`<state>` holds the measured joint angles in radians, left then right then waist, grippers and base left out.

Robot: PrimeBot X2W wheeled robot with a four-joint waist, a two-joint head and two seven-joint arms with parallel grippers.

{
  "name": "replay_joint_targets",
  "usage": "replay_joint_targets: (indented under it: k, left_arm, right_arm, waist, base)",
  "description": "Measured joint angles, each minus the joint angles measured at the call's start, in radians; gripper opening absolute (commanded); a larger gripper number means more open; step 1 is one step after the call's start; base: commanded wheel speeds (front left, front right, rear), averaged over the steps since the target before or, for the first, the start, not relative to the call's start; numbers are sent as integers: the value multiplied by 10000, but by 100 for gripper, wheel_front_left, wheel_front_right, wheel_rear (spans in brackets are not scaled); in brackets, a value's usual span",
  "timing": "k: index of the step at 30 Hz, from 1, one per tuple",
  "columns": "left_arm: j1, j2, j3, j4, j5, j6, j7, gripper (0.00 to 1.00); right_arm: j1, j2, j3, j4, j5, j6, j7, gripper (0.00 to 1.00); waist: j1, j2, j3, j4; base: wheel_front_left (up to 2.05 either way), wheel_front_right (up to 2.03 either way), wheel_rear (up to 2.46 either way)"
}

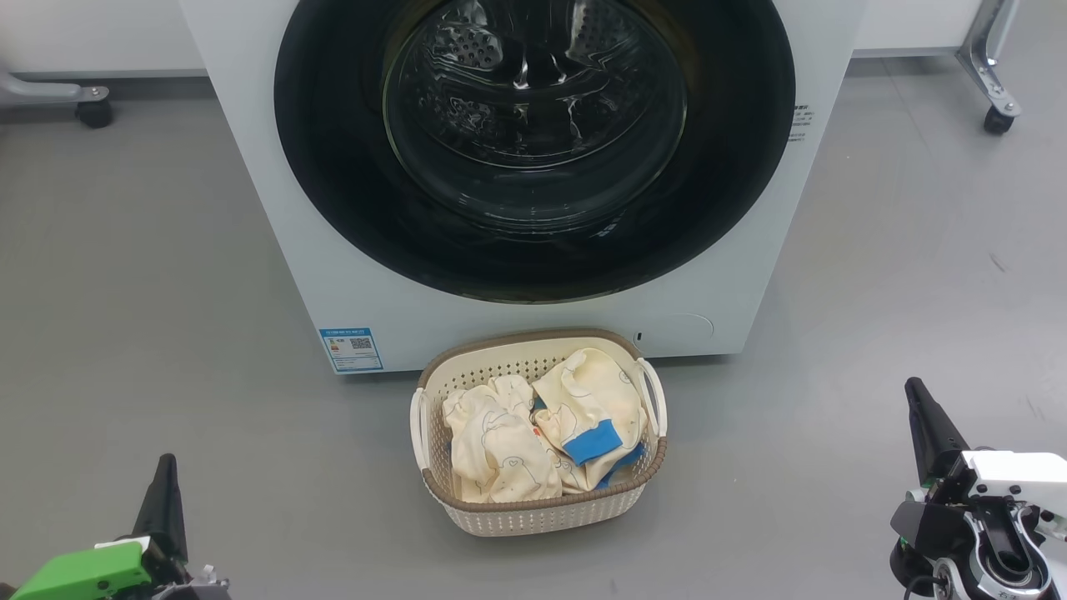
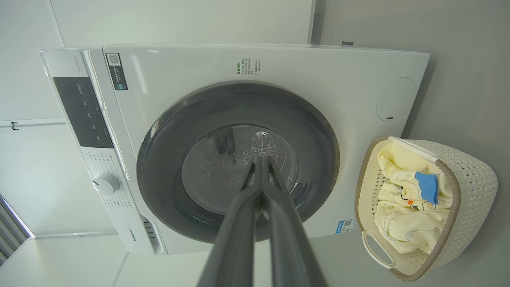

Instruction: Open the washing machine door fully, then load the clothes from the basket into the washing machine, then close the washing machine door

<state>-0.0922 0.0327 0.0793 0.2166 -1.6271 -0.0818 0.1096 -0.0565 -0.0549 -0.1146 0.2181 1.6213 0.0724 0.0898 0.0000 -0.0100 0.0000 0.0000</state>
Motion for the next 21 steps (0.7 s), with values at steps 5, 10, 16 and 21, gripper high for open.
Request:
replay_joint_targets:
  k: [5,10,16,21]
  left_arm:
    - [0,0,0,0,0,0,0,0]
    - [0,0,0,0,0,0,0,0]
    - [0,0,0,0,0,0,0,0]
    - [0,0,0,0,0,0,0,0]
  right_arm:
    - [0,0,-2,0,0,0,0,0]
    - [0,2,-2,0,0,0,0,0]
    - [0,2,-4,0,0,0,0,0]
    - [0,2,-6,0,0,0,23,0]
  waist:
    - [0,0,0,0]
    - [0,0,0,0]
    - [0,0,0,0]
    - [0,0,0,0]
  base:
    - [0,0,0]
    - [0,0,0]
    - [0,0,0]
    - [0,0,0]
